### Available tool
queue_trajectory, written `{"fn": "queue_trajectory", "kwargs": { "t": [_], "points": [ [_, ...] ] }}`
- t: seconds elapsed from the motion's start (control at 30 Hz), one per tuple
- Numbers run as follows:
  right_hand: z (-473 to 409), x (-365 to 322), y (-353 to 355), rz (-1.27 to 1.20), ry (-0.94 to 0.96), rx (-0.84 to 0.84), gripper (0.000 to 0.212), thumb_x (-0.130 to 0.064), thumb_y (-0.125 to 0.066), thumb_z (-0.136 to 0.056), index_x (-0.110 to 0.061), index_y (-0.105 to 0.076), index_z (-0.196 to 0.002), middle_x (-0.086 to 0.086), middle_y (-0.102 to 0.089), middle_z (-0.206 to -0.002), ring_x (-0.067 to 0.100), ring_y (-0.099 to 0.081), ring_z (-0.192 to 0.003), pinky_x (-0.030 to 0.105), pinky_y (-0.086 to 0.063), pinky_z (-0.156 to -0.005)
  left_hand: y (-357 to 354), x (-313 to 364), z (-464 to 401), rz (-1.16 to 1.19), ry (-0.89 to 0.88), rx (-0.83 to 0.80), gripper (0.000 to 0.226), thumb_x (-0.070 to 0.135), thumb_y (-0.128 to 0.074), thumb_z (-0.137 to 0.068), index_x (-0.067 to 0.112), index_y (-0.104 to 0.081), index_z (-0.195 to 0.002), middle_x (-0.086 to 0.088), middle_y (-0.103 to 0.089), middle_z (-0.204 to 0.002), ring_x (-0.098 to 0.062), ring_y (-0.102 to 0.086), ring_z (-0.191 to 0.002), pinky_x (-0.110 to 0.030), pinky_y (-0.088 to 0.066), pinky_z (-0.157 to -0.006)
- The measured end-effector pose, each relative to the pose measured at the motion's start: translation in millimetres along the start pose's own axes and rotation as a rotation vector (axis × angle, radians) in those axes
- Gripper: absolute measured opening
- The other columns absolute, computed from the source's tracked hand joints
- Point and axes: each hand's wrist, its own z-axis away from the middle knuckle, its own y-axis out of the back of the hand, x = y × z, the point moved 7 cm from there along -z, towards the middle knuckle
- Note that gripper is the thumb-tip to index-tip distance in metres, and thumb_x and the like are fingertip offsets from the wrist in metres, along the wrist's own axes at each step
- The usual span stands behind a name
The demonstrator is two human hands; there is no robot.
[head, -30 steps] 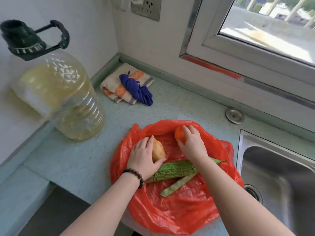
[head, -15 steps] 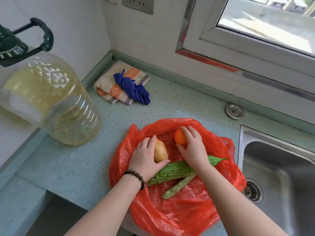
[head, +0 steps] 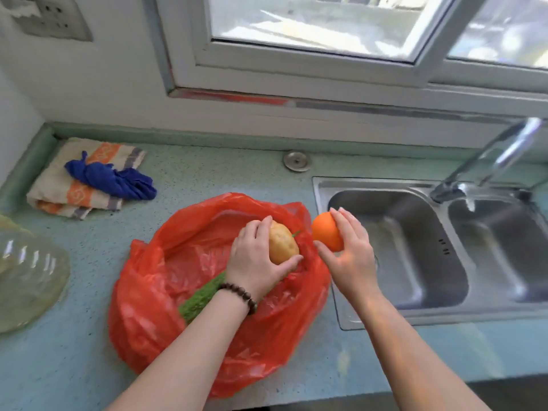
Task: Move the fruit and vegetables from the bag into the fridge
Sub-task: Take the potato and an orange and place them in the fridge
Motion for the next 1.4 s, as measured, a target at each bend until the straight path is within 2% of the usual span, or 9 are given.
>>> {"fn": "queue_trajectory", "kwargs": {
  "t": [0.07, 0.2, 0.33, 0.47, 0.6, 0.73, 0.97, 1.2, 1.4],
  "points": [
    [16, 18, 31, 0.017, -0.033, 0.065, 0.066, -0.026, -0.074, -0.075, -0.019, -0.047, -0.135, 0.005, -0.042, -0.142, 0.016, -0.037, -0.132, 0.021, -0.026, -0.108, -12, 31, 4, 0.013, -0.064, -0.030, 0.098, 0.078, -0.048, -0.061, 0.013, -0.042, -0.135, -0.005, -0.051, -0.122, -0.023, -0.048, -0.114, -0.037, -0.040, -0.102],
    [59, 56, 97, 0.065, -0.119, 0.185, 0.066, -0.024, -0.073, -0.077, -0.020, -0.045, -0.136, 0.006, -0.041, -0.143, 0.018, -0.037, -0.131, 0.016, -0.023, -0.104, -35, 99, 22, 0.037, -0.222, -0.098, 0.095, 0.075, -0.049, -0.061, 0.011, -0.045, -0.131, -0.007, -0.053, -0.117, -0.025, -0.052, -0.109, -0.036, -0.042, -0.099],
    [124, 98, 166, 0.121, -0.227, 0.303, 0.065, -0.025, -0.073, -0.078, -0.021, -0.044, -0.136, 0.004, -0.040, -0.144, 0.018, -0.038, -0.131, 0.021, -0.027, -0.103, -62, 172, 55, 0.056, -0.362, -0.193, 0.096, 0.073, -0.055, -0.063, 0.013, -0.040, -0.136, -0.006, -0.050, -0.123, -0.024, -0.049, -0.114, -0.035, -0.039, -0.103],
    [221, 139, 239, 0.152, -0.344, 0.462, 0.066, -0.022, -0.075, -0.075, -0.018, -0.047, -0.134, 0.008, -0.044, -0.141, 0.022, -0.040, -0.130, 0.014, -0.021, -0.105, -88, 257, 120, 0.088, -0.505, -0.272, 0.094, 0.070, -0.060, -0.062, 0.013, -0.039, -0.135, -0.007, -0.049, -0.126, -0.025, -0.048, -0.116, -0.037, -0.039, -0.103],
    [343, 172, 308, 0.155, -0.458, 0.626, 0.065, -0.022, -0.075, -0.076, -0.020, -0.047, -0.134, 0.004, -0.042, -0.142, 0.018, -0.039, -0.130, 0.023, -0.028, -0.107, -115, 342, 217, 0.145, -0.660, -0.354, 0.088, 0.063, -0.068, -0.064, 0.015, -0.041, -0.133, -0.005, -0.049, -0.126, -0.025, -0.048, -0.115, -0.034, -0.038, -0.100],
    [475, 196, 368, 0.198, -0.582, 0.807, 0.065, -0.021, -0.076, -0.075, -0.020, -0.048, -0.134, 0.005, -0.043, -0.141, 0.019, -0.041, -0.129, 0.032, -0.036, -0.106, -147, 425, 328, 0.197, -0.830, -0.477, 0.091, 0.063, -0.067, -0.066, 0.015, -0.037, -0.137, -0.003, -0.046, -0.130, -0.021, -0.044, -0.121, -0.034, -0.037, -0.104],
    [720, 195, 449, 0.344, -0.850, 1.138, 0.064, -0.021, -0.077, -0.074, -0.016, -0.050, -0.132, 0.008, -0.048, -0.138, 0.021, -0.045, -0.126, 0.014, -0.029, -0.099, -182, 553, 555, 0.287, -1.196, -0.701, 0.089, 0.061, -0.070, -0.065, 0.015, -0.039, -0.134, -0.003, -0.049, -0.125, -0.022, -0.047, -0.116, -0.036, -0.041, -0.100],
    [905, 168, 468, 0.463, -1.083, 1.417, 0.064, -0.019, -0.077, -0.073, -0.014, -0.050, -0.131, 0.010, -0.049, -0.134, 0.021, -0.046, -0.124, 0.008, -0.027, -0.099, -196, 612, 747, 0.317, -1.495, -0.934, 0.088, 0.059, -0.071, -0.066, 0.016, -0.039, -0.135, -0.004, -0.049, -0.127, -0.024, -0.046, -0.119, -0.036, -0.039, -0.102],
    [1017, 158, 478, 0.520, -1.278, 1.585, 0.063, -0.021, -0.075, -0.075, -0.018, -0.048, -0.132, 0.007, -0.046, -0.137, 0.020, -0.044, -0.126, 0.023, -0.040, -0.098, -206, 651, 879, 0.342, -1.691, -1.097, 0.091, 0.063, -0.067, -0.066, 0.016, -0.036, -0.138, -0.003, -0.047, -0.130, -0.023, -0.045, -0.121, -0.035, -0.037, -0.104]
  ]
}}
